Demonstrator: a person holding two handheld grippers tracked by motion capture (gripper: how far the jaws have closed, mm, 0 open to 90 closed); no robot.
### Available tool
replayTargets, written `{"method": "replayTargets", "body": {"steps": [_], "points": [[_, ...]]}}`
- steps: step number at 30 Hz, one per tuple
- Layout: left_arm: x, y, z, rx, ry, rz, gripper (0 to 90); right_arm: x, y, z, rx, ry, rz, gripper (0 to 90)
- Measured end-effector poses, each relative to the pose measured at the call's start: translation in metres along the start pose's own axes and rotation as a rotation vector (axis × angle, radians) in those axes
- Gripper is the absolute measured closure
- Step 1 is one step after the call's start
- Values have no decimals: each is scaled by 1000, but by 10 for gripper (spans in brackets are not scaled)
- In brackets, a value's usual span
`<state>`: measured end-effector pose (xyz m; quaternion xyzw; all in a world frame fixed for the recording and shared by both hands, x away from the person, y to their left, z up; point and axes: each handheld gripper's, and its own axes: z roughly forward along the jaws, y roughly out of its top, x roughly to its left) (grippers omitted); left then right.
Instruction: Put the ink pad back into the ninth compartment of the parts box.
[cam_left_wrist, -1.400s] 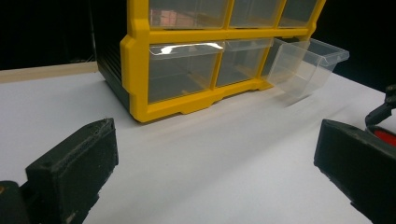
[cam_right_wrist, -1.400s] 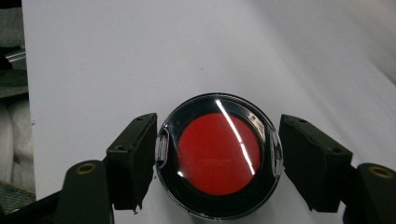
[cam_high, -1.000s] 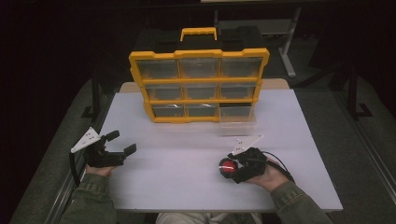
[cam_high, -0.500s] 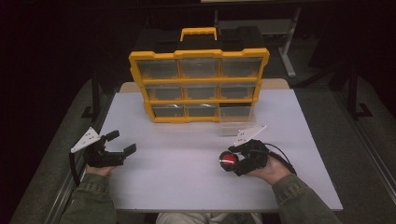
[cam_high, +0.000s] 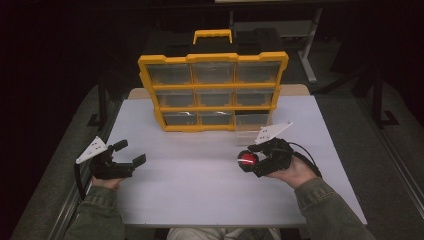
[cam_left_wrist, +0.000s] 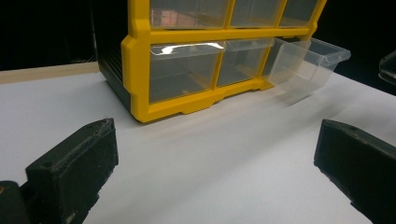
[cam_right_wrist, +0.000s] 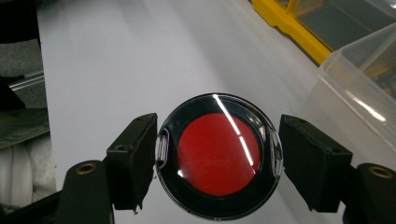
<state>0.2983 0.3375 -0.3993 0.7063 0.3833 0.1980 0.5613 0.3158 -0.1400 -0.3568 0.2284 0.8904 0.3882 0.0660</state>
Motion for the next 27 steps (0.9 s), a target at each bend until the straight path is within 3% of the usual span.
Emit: {"method": "replayTargets", "body": {"steps": [17, 27], "points": [[0, 0, 1, 1, 0, -1, 0, -10, 27, -15, -19, -37, -25, 289], [0, 0, 1, 1, -1, -2, 0, -14, 39, -15, 8, -59, -44, 290]]}}
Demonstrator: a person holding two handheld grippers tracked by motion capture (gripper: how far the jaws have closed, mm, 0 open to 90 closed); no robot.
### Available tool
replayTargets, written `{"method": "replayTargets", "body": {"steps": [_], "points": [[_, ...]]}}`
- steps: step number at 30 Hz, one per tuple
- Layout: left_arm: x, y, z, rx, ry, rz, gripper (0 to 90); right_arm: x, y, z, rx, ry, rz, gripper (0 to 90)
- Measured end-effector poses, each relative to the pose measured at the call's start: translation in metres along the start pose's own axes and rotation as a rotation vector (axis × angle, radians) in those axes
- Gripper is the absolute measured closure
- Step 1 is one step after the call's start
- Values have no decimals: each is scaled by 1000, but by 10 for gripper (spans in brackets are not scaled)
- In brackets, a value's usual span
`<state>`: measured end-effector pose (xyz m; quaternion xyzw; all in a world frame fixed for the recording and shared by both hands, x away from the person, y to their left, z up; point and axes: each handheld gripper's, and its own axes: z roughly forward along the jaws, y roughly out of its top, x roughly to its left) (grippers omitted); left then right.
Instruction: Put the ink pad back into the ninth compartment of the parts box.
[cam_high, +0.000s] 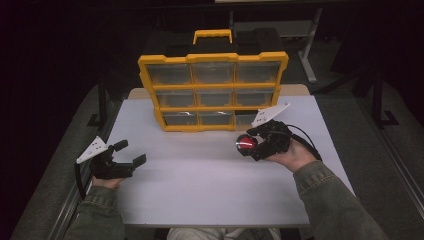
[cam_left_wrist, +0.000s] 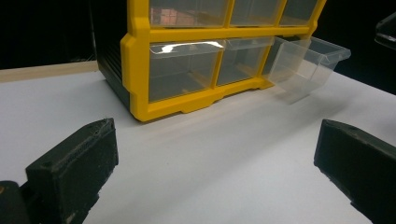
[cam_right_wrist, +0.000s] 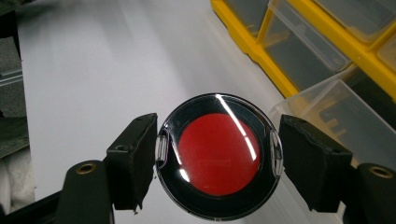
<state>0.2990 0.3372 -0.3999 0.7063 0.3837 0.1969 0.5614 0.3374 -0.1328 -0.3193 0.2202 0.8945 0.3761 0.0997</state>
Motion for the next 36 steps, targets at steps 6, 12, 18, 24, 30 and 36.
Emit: {"method": "replayTargets", "body": {"steps": [6, 12, 18, 24, 30, 36], "points": [[0, 0, 1, 2, -2, 8, 0, -4, 4, -1, 0, -10, -6, 289], [0, 0, 0, 1, -4, 3, 0, -9, 12, -4, -15, -31, -9, 289], [-1, 0, 0, 0, -3, 2, 0, -18, 19, -6, 5, -50, 0, 289], [0, 0, 0, -1, -4, 1, 0, -27, 23, -5, 5, -64, 14, 289], [0, 0, 0, -4, -3, -2, 0, -37, 26, -4, 15, -86, 22, 289], [0, 0, 0, -4, -5, -5, 0, -46, 26, -2, 16, -101, 51, 289]]}}
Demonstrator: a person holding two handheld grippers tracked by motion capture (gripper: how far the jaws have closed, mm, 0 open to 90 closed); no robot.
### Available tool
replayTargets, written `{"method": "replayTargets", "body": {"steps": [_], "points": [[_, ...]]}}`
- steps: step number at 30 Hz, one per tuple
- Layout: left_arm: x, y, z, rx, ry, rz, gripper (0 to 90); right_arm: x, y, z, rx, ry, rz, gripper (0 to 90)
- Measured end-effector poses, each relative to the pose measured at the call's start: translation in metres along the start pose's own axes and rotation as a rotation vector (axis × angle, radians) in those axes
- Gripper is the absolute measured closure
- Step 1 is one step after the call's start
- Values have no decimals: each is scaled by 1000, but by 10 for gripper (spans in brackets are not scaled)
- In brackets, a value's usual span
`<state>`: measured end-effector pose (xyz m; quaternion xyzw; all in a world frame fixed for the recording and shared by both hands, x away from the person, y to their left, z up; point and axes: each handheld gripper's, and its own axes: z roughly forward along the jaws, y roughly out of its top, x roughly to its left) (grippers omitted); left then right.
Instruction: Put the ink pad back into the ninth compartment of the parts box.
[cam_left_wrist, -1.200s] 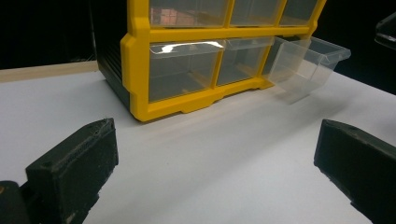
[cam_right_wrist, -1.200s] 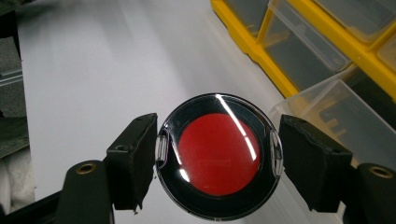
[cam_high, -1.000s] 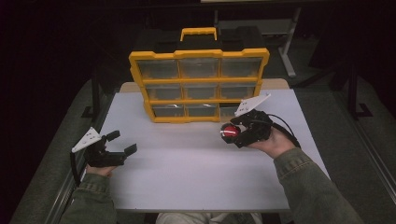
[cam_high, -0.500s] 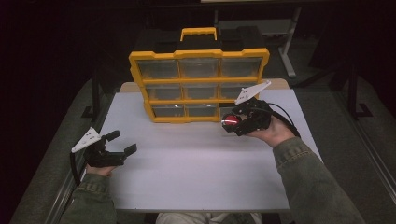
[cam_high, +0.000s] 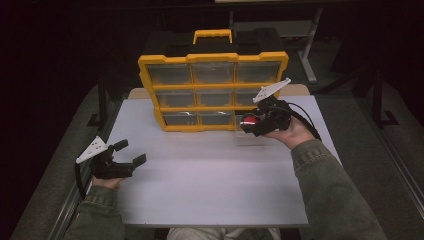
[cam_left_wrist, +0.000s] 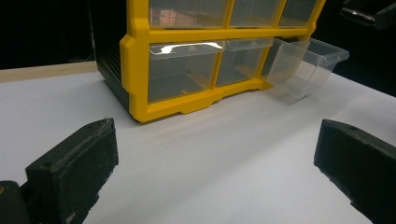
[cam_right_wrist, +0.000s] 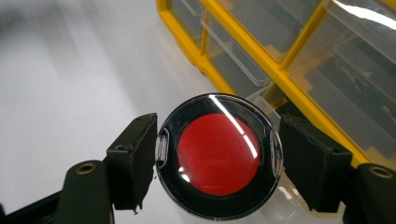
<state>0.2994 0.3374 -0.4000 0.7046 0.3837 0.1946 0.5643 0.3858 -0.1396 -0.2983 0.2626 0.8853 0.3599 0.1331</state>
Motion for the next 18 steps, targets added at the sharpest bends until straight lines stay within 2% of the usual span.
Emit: {"method": "replayTargets", "body": {"steps": [10, 13, 18], "points": [[0, 0, 0, 2, -2, 0, 0, -13, 0, 5, -3, -23, 45, 289], [0, 0, 1, 2, -2, 0, 0, -19, -2, 7, 3, -36, 75, 289], [0, 0, 1, 3, -3, 3, 0, -25, -3, 12, 17, -49, 88, 289]]}}
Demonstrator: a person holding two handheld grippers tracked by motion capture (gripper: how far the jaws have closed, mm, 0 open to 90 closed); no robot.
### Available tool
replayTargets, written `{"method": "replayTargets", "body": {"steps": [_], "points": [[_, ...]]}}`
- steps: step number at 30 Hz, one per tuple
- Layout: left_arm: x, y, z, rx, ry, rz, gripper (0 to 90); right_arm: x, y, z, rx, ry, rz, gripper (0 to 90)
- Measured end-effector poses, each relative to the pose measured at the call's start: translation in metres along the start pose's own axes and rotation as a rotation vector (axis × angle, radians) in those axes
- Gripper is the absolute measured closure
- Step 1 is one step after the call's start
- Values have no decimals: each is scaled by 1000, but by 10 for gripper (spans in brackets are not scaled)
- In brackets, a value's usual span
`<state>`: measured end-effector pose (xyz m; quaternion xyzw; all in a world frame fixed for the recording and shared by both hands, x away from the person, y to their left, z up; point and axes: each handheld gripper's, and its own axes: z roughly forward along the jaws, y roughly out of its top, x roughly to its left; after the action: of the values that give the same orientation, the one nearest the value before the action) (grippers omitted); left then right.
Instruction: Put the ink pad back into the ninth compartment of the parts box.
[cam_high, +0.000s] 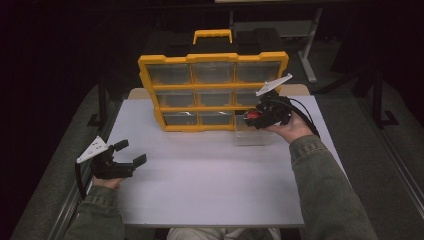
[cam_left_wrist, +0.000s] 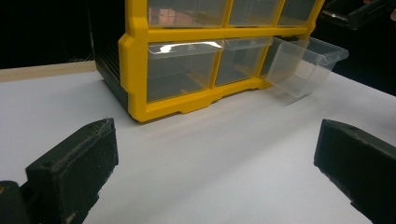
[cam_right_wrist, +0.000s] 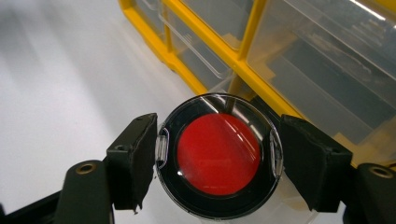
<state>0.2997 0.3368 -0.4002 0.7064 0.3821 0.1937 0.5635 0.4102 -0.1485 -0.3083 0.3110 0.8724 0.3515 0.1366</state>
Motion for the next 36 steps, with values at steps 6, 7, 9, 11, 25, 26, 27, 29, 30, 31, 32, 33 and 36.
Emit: {"method": "replayTargets", "body": {"steps": [6, 7, 9, 11, 25, 26, 27, 29, 30, 31, 32, 33, 36], "points": [[0, 0, 0, -1, -2, -4, 0, -4, 0, 10, 15, -14, 27, 289], [0, 0, 0, -1, -4, -2, 0, -5, -1, 12, 19, -20, 25, 289], [0, 0, 0, -1, -3, -1, 0, -5, -1, 15, 28, -31, 26, 289], [0, 0, 0, -2, -4, -1, 0, -6, 0, 17, 27, -34, 31, 289], [0, 0, 1, 2, -6, 1, 0, -9, 1, 28, 16, -75, 83, 189], [0, 0, 1, 2, -6, 1, 0, -9, 1, 28, 16, -75, 83, 189], [0, 0, 0, 2, -5, -2, 0, -9, 2, 26, 4, -75, 103, 140], [0, 0, 1, 3, -5, -2, 0, -9, 1, 25, 5, -75, 109, 107], [0, 0, 1, 3, -5, -2, 0, -10, 0, 25, 6, -71, 110, 65], [0, 0, 1, 3, -6, -2, 0, -10, 0, 25, 6, -71, 110, 65], [0, 0, 1, 3, -6, -1, 0, -10, 0, 25, 11, -72, 115, 11], [0, 0, 1, 2, -7, 2, 0, -10, -3, 24, 4, -66, 125, 0], [0, 0, 0, 2, -6, 1, 0, -10, -5, 22, -16, -46, 137, 0]]}}
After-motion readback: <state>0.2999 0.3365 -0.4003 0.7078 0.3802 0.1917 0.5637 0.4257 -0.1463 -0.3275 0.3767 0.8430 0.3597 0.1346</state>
